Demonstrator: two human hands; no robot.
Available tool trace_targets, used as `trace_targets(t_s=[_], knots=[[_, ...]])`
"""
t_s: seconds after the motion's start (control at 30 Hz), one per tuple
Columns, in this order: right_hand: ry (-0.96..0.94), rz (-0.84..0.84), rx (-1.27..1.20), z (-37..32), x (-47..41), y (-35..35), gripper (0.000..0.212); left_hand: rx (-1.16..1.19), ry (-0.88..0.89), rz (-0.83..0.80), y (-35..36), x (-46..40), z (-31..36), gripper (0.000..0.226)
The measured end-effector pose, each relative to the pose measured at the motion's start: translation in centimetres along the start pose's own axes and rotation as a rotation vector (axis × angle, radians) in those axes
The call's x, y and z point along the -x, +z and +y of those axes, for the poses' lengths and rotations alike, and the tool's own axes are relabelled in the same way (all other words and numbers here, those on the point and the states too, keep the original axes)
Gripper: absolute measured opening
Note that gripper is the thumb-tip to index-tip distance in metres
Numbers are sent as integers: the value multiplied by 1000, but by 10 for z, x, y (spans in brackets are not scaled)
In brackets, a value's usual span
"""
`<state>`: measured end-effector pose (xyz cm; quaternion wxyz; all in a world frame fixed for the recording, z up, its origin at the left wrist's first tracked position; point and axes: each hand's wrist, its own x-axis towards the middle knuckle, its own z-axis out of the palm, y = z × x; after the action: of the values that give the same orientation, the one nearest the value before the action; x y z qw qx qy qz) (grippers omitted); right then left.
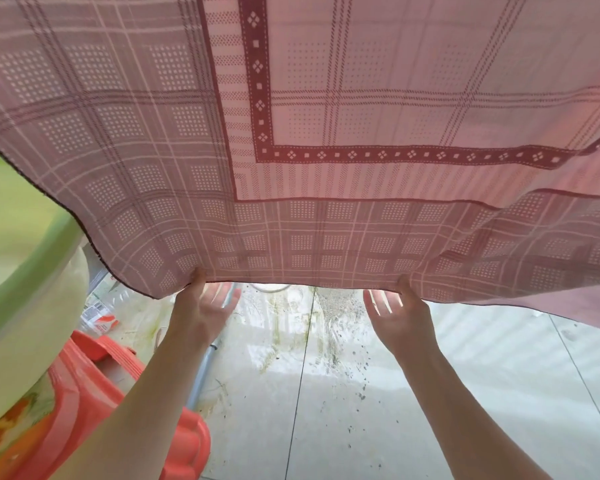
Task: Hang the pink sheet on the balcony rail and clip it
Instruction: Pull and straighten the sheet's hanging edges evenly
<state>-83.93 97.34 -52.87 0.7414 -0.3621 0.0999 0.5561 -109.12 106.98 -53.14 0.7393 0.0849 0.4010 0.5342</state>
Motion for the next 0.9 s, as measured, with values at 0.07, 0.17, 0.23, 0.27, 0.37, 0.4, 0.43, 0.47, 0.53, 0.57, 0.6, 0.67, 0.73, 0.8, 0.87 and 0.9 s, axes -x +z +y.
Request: trace_targets(t_s=[0.07, 0.17, 0.23, 0.27, 0.37, 0.4, 0.43, 0.47, 0.53, 0.57, 0.6, 0.67, 0.73, 0.8, 0.87, 0.9], knots=[[-12, -75, -52, 4, 2, 4, 9, 88, -11, -81, 0, 1, -1, 27], [-62, -113, -115, 4, 6, 1, 9, 180, 27, -77, -5, 1, -6, 24], [-107, -117, -86, -2, 4, -2, 14, 162, 25, -42, -6, 1, -8, 21], [-132, -126, -90, -7, 2, -4, 28, 134, 23, -32, -4, 1, -10, 16], [-216, -117, -89, -23, -5, -14, 49, 119, 28, -15, 4, 6, -16, 17], [-251, -89, -31, -27, -5, -17, 49, 140, 29, -24, 5, 7, -15, 19], [-283, -70, 32, -30, -6, -20, 47, 162, 33, -48, 5, 9, -12, 27], [-303, -48, 58, -32, -5, -20, 41, 153, 49, -74, 1, 9, -7, 40], [-344, -4, 51, -34, -4, -20, 19, 82, 97, -122, -5, 11, 3, 47], [-333, 14, -15, -35, -4, -17, 16, 40, 122, -149, -8, 10, 8, 40], [-298, 26, -101, -34, -5, -14, 18, 15, 110, -144, -10, 10, 10, 32], [-267, 23, -152, -29, -6, -9, 18, -71, 117, -156, -12, 11, 16, 38], [-248, 46, -131, -21, -6, -9, 9, -196, 192, -193, -16, 18, 19, 35], [-223, 67, -129, -19, -5, -7, 2, -204, 232, -229, -19, 20, 20, 22], [-226, 85, -134, -20, -4, -6, 2, -197, 269, -208, -27, 18, 15, 18], [-227, 80, -128, -20, -4, -5, 2, -173, 287, -169, -29, 16, 14, 18]])
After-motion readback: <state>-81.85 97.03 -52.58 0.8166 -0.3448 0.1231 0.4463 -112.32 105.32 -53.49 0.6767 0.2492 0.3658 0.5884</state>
